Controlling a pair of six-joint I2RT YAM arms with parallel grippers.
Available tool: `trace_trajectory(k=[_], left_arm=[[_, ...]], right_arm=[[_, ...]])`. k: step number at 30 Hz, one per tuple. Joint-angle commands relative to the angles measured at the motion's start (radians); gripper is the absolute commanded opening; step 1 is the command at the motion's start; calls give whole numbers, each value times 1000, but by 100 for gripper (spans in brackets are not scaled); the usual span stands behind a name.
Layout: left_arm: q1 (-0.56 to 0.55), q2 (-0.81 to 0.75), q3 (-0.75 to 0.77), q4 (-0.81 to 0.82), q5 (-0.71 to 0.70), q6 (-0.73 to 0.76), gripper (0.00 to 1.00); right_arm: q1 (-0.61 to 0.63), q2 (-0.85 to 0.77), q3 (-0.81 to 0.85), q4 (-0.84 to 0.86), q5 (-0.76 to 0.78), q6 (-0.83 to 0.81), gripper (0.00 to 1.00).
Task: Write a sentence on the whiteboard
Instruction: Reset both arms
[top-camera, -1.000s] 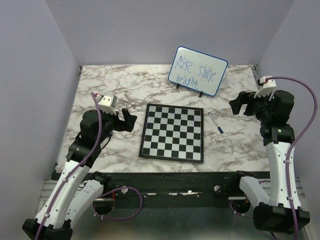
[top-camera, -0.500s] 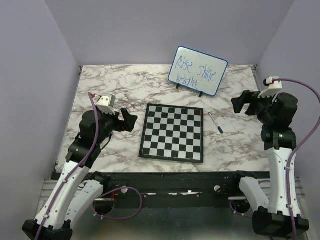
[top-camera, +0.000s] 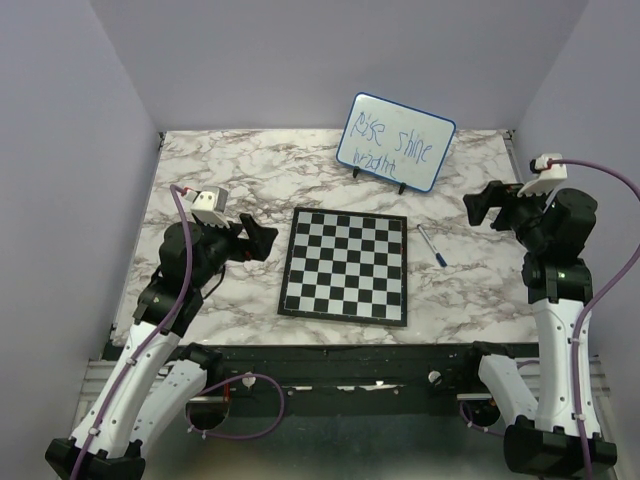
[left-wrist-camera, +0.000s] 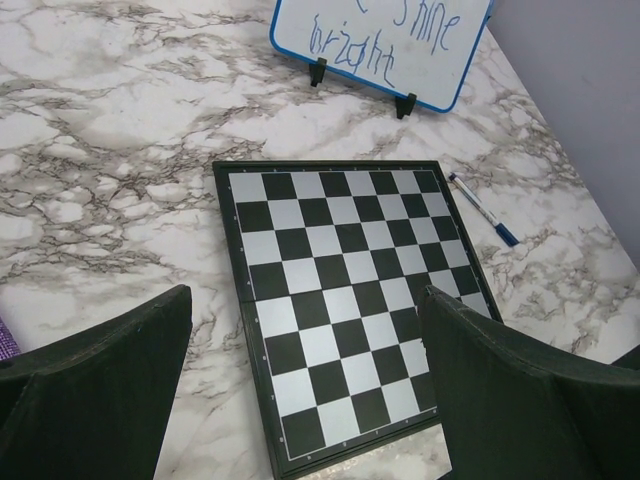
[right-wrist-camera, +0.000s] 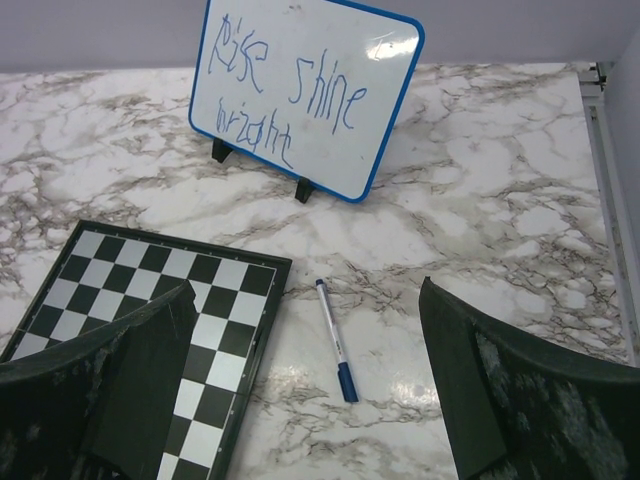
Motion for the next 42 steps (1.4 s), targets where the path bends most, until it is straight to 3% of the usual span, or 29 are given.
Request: trace_trajectory(k=[1, 18, 30, 42], left_arm=[[5, -6, -14, 28, 3, -21, 99], [4, 1, -30, 20, -27, 3, 99], [5, 2, 13, -52, -116, 132, 99], [5, -24, -7, -44, -129, 149, 99]], right_arm=[[-4, -17, -27, 38, 14, 10, 99], [-4, -31, -64, 58, 21, 12, 99], [-4, -47, -88, 75, 21, 13, 99], [-4, -54, -91, 78, 30, 10, 99]])
